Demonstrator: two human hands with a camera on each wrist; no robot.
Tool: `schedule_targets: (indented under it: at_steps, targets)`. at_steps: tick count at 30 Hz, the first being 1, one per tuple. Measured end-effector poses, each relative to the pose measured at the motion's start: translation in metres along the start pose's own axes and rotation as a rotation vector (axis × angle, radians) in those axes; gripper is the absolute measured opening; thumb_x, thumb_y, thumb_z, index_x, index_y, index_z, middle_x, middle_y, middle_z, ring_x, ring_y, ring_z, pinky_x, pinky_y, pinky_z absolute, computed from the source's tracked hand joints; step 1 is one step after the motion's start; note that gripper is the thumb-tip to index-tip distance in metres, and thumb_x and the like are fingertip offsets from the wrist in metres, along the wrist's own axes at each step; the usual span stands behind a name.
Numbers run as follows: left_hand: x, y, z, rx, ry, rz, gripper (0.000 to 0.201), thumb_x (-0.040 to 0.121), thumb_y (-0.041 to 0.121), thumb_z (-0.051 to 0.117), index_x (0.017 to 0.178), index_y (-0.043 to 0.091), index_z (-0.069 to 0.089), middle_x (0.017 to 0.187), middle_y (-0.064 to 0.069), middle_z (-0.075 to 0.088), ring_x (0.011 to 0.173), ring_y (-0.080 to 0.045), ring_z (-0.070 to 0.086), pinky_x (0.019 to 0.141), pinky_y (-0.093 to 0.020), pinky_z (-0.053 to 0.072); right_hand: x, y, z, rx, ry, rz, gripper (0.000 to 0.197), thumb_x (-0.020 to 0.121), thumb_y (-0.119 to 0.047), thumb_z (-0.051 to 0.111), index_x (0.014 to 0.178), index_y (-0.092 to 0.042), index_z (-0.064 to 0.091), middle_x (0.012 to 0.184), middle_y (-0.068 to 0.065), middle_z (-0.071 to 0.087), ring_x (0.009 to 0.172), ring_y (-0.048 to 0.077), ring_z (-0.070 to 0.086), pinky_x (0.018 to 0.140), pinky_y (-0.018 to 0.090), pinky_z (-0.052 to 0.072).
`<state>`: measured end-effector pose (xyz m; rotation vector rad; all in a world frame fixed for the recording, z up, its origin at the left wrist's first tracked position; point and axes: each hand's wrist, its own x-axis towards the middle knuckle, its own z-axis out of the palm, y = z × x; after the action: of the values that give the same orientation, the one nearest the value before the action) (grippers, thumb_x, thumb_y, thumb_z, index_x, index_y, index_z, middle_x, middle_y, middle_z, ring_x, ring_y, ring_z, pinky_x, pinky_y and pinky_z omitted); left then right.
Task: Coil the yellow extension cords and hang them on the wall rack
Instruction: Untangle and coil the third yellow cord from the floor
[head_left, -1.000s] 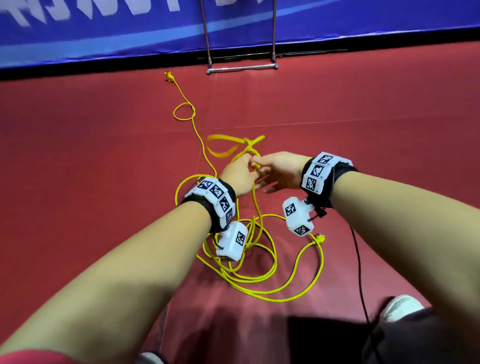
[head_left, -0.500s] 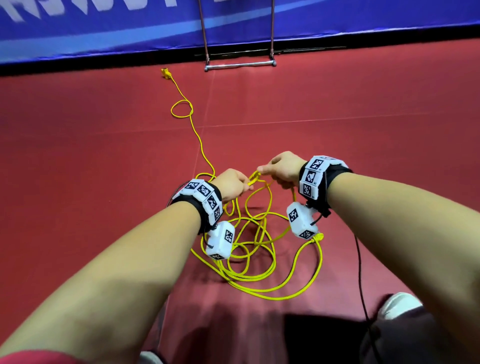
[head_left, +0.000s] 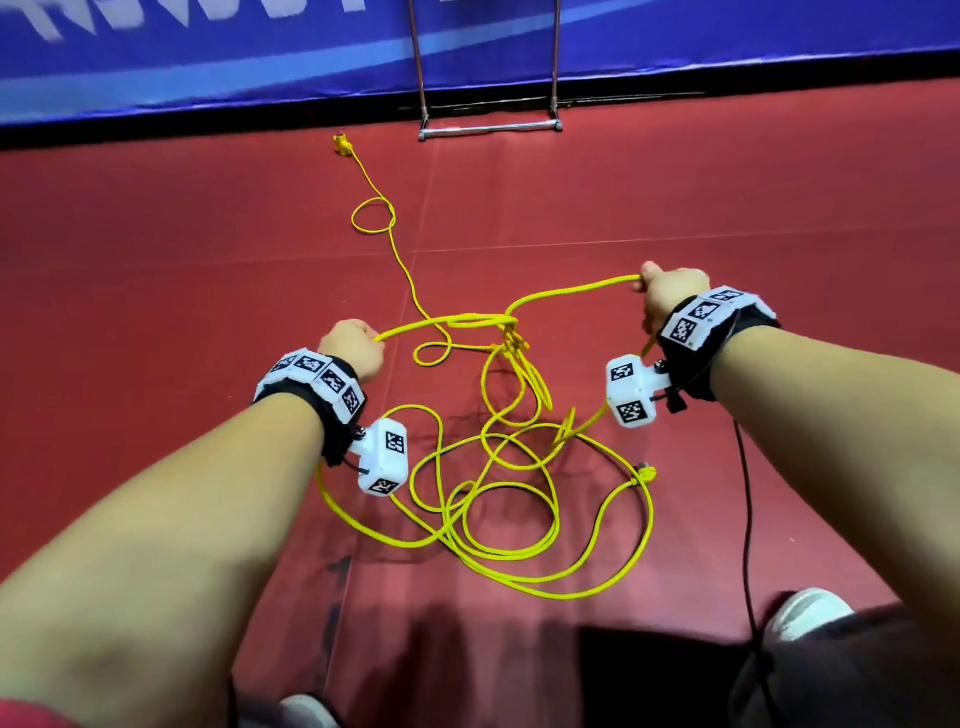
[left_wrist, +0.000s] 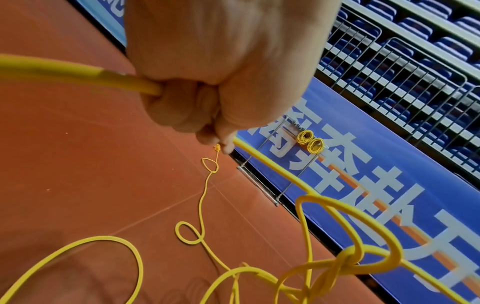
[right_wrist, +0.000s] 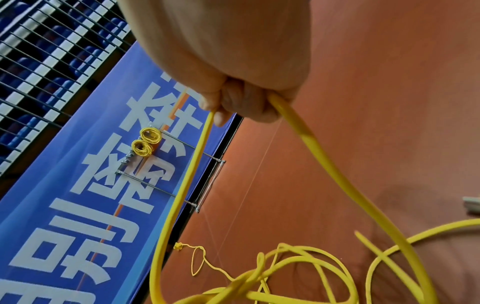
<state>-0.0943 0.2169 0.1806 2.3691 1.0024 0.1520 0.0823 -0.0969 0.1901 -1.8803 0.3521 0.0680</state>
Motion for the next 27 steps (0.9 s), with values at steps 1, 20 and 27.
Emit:
schedule_targets:
  at_steps: [1, 20, 27]
  targets:
    - [0.001, -0.002, -0.001, 0.006, 0.023, -0.042, 0.009, 0.093, 0.014, 0.061, 0.098, 0.014, 0.068, 0.107, -0.014, 0.070, 0.104, -0.036, 0.063, 0.086, -0.036, 0.049, -0.001, 0.000, 0.001, 0.004, 0.011, 0.017, 0.034, 0.093, -0.037, 0.059, 0.067, -0.016, 0.066, 0.059, 0.002, 0.057, 0.049, 0.022, 0.047, 0.064, 0.037, 0.043]
    - [-0.036, 0.047, 0.038, -0.536, -0.700, -0.313, 0.026, 0.095, 0.034, 0.063, 0.080, 0.014, 0.054, 0.064, -0.005, 0.045, 0.053, -0.019, 0.052, 0.066, -0.040, 0.060, -0.090, -0.026, 0.046, 0.061, -1.029, -0.066, 0.021, 0.101, -0.013, 0.049, 0.084, -0.006, 0.059, 0.057, 0.001, 0.050, 0.055, 0.013, 0.057, 0.058, 0.027, 0.051]
    - [-0.040, 0.053, 0.056, -0.626, -0.599, -0.346, 0.012, 0.098, 0.031, 0.056, 0.101, 0.020, 0.057, 0.086, -0.008, 0.057, 0.068, -0.022, 0.062, 0.059, -0.038, 0.057, -0.105, -0.027, 0.051, 0.061, -1.122, -0.021, 0.017, 0.101, -0.007, 0.047, 0.086, -0.007, 0.056, 0.063, 0.005, 0.050, 0.063, 0.016, 0.061, 0.072, 0.038, 0.058]
